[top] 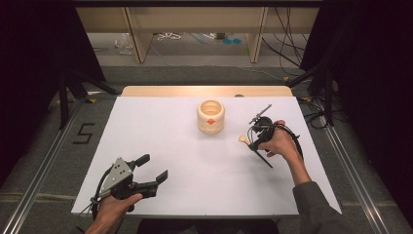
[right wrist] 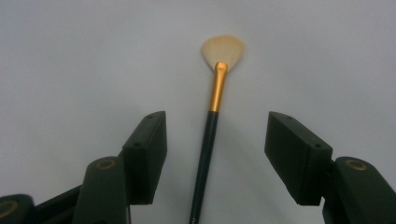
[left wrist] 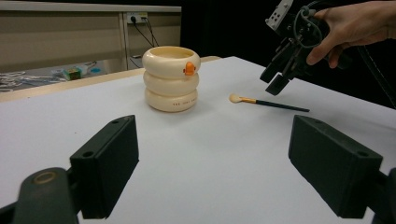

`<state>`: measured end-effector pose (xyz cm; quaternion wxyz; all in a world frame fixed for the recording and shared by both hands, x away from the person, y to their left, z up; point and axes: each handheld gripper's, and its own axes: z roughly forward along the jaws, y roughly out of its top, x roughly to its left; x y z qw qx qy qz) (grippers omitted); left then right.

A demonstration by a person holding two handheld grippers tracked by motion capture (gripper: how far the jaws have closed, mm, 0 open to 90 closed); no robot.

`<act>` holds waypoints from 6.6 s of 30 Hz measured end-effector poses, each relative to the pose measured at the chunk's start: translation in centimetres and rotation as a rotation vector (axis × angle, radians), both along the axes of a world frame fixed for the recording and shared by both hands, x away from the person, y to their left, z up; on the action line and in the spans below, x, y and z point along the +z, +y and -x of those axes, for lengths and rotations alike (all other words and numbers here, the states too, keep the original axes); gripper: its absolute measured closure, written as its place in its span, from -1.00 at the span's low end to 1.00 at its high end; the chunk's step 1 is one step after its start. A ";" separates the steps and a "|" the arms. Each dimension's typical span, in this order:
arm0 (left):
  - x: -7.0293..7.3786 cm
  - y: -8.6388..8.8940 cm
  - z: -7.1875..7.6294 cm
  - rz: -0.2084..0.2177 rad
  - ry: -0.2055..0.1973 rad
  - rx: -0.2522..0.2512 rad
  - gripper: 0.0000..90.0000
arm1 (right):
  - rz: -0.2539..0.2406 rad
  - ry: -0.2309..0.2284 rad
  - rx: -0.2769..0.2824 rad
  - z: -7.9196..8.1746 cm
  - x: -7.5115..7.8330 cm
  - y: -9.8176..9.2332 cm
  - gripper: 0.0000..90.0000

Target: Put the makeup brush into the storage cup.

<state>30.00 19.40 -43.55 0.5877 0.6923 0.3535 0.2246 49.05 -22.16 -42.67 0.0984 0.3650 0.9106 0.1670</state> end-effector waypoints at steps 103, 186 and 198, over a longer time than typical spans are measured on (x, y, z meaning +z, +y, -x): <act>0.0 -0.1 0.1 0.009 -0.004 -0.006 -0.65 | 0.094 0.196 -0.065 -1.8 -2.6 0.6 0.83; 0.0 0.0 0.1 0.013 0.000 0.003 -0.65 | -0.496 -0.275 -0.073 0.9 4.3 -1.9 0.85; 0.0 0.0 0.1 0.012 -0.001 0.002 -0.65 | -0.512 -0.283 -0.066 1.0 4.6 -1.8 0.85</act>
